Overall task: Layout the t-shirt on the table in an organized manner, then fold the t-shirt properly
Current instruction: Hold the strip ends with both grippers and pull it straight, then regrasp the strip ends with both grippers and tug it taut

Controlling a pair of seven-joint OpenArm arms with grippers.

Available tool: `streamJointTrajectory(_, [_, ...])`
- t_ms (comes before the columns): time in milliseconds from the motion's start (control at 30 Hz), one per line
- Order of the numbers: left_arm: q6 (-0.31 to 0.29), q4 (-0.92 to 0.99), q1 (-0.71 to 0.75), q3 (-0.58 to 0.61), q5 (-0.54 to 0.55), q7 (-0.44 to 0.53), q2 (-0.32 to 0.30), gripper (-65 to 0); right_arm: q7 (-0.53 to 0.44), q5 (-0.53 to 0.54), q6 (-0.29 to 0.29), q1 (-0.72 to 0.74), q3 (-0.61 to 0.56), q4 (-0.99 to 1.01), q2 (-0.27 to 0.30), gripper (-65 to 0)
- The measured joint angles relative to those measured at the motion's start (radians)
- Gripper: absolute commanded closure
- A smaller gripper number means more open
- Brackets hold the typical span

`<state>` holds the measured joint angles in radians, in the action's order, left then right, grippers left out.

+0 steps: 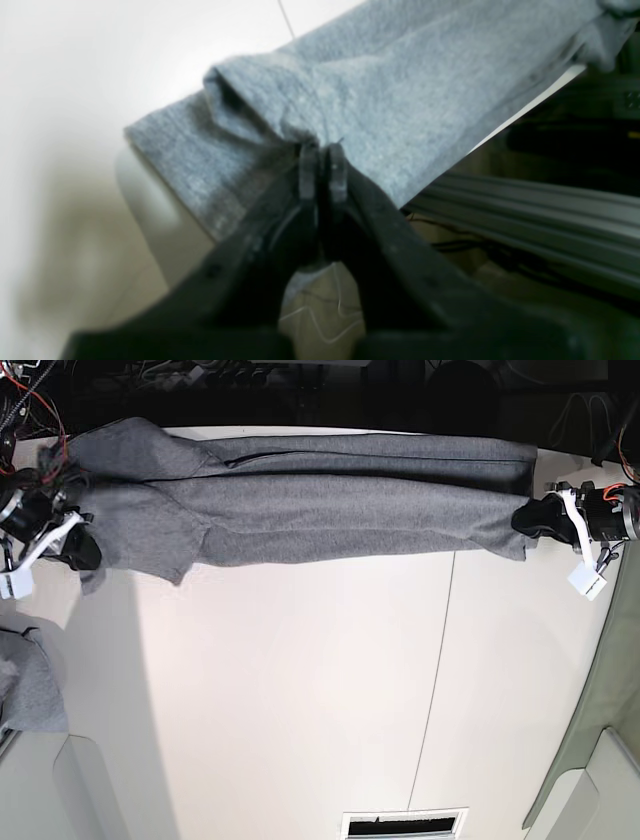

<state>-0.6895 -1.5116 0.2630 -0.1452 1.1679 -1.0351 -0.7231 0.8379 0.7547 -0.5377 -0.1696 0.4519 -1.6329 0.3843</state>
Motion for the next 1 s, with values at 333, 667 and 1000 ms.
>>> streamJointTrajectory(333, [0.0,0.0,0.0,0.0,0.0,-0.018,0.0,-7.0,-0.005,0.043,-0.021,-0.235,0.098,-0.076,-0.002,-1.8])
streamJointTrajectory(667, [0.0,0.0,0.005,0.0,-0.047,-0.026,-0.001,-30.7,-0.07,0.043,-0.015,-0.201,0.142,-0.08,-0.002,-31.2])
streamJointTrajectory(1000, [0.0,0.0,0.092,-0.183,-0.082,0.013,0.064,-30.6,-0.051,0.101,-0.019,-0.158,0.153,-0.142,-0.003,0.0])
